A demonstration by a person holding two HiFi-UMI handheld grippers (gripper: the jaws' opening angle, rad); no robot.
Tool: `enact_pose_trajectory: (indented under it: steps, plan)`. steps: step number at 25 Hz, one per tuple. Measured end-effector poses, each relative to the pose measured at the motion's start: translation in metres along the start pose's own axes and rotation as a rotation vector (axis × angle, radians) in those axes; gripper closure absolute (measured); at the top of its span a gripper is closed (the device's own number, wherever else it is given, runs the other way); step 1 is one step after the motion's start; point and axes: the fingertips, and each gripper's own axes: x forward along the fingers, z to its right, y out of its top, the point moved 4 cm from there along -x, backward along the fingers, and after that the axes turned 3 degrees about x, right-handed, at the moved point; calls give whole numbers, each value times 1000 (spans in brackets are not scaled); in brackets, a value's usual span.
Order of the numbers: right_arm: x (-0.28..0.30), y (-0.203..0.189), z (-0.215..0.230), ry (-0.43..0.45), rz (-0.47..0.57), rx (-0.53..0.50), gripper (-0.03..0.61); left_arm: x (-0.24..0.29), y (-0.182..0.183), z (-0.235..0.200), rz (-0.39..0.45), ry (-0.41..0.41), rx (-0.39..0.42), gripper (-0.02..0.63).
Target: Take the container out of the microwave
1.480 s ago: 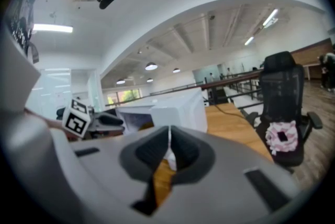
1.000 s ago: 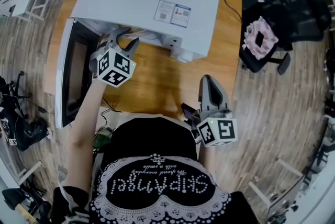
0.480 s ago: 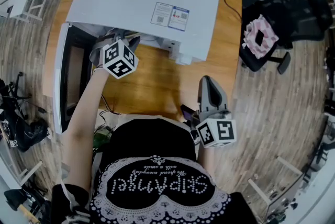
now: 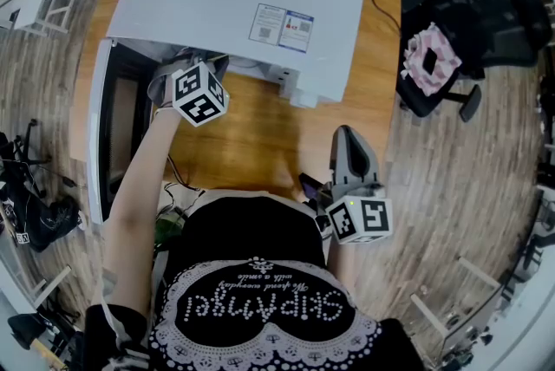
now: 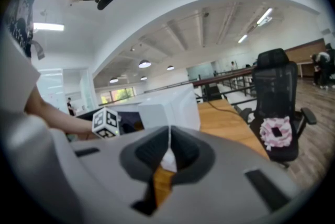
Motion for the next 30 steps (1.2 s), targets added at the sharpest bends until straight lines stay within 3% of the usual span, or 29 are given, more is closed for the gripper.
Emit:
enact_pose_trajectory:
  steps: [16, 30]
  plan:
    - [-5, 1, 1, -11, 13, 0, 545, -1, 1, 2, -31, -97, -2, 575]
    - [-8, 4, 1, -3, 20, -6, 545, -15, 8, 3, -12, -94, 5, 577]
